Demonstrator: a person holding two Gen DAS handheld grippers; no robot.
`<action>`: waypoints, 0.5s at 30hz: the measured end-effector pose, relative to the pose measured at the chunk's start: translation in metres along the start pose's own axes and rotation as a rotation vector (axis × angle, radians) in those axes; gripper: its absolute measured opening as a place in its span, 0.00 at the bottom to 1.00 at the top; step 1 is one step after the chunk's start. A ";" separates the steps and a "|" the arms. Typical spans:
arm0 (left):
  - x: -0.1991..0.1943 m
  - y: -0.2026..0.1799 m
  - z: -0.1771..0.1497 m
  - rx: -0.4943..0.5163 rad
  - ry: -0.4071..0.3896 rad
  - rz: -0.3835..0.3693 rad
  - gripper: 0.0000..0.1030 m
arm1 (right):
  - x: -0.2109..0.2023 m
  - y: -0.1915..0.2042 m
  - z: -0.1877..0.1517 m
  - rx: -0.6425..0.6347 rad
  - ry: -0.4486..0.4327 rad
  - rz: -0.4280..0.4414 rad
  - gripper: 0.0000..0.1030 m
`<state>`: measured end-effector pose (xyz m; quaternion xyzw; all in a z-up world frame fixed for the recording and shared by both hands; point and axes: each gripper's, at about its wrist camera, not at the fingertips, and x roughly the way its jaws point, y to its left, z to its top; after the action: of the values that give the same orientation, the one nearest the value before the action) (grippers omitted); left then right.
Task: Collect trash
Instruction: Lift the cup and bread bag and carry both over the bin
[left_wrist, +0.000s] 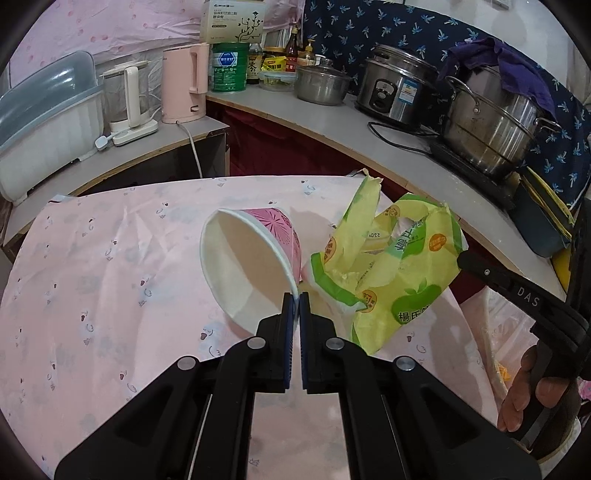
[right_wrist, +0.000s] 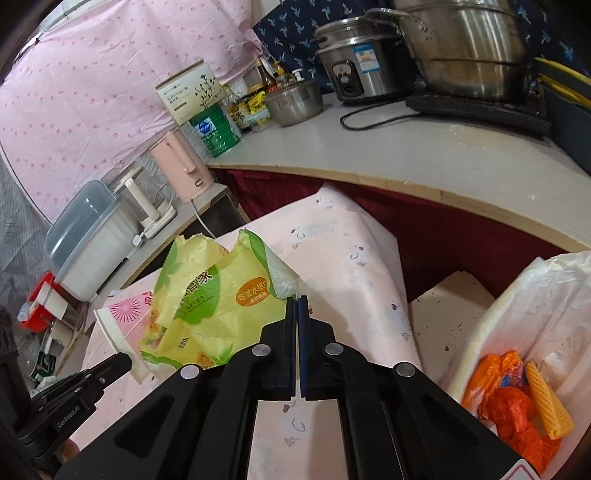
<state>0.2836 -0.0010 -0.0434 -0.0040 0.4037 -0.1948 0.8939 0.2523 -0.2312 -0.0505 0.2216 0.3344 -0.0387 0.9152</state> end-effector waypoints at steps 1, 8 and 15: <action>-0.004 -0.004 0.000 0.003 -0.004 -0.003 0.03 | -0.007 -0.001 0.000 -0.001 -0.009 -0.003 0.02; -0.034 -0.043 0.000 0.049 -0.038 -0.042 0.03 | -0.062 -0.018 0.002 0.020 -0.085 -0.034 0.01; -0.060 -0.099 -0.004 0.115 -0.067 -0.104 0.03 | -0.119 -0.053 0.003 0.064 -0.157 -0.077 0.01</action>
<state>0.2107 -0.0706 0.0132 0.0199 0.3611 -0.2636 0.8942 0.1504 -0.2896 0.0058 0.2342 0.2685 -0.1016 0.9288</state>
